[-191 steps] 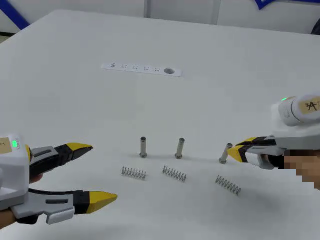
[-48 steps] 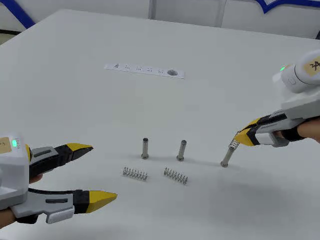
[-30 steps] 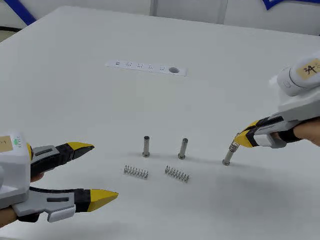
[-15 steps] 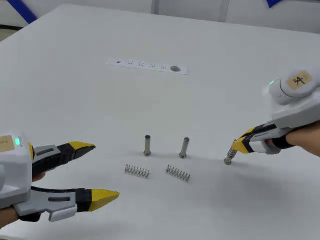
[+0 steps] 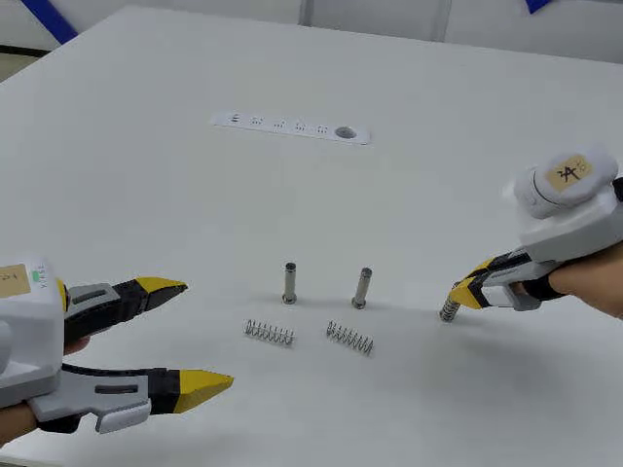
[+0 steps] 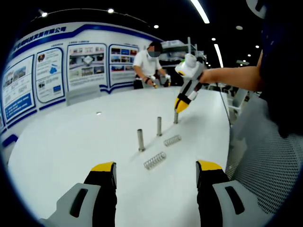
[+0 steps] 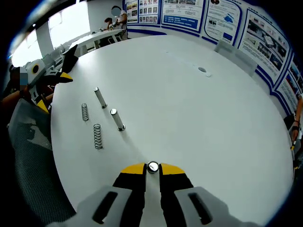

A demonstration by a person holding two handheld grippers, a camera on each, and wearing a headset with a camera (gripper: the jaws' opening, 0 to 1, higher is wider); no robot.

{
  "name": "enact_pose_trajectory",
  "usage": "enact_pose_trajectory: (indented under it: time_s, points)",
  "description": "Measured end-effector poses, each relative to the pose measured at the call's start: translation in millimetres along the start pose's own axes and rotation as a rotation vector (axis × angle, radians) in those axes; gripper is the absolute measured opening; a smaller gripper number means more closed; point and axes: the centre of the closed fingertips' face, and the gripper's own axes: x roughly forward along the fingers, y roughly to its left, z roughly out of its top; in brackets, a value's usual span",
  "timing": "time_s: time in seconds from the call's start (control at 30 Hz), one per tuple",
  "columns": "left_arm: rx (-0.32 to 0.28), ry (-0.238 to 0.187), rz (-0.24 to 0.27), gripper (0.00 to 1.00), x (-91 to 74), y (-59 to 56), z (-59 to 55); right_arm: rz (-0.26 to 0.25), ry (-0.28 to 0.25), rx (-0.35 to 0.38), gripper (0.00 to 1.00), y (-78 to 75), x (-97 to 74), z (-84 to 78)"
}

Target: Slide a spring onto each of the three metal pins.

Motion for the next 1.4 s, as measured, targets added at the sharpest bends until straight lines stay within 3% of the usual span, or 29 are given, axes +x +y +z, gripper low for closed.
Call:
enact_pose_trajectory:
  time_s: [0.43, 0.97, 1.17, 1.4]
  points:
    - [0.000, -0.001, 0.002, 0.69, -0.2, -0.1, -0.7, 0.003, -0.009, 0.000, 0.14, 2.5, 1.8, -0.5]
    - [0.010, -0.013, -0.004, 0.69, 0.3, -1.1, 3.2, -0.027, -0.038, -0.001, 0.17, 5.0, -18.0, -4.3]
    - [0.017, -0.016, -0.006, 0.69, 0.3, -1.2, 5.2, -0.023, -0.035, -0.002, 0.17, 13.7, -21.0, -8.8]
    - [0.021, -0.022, -0.007, 0.69, 0.4, -1.9, 7.0, 0.013, -0.029, -0.012, 0.17, 38.1, -16.8, -13.4]
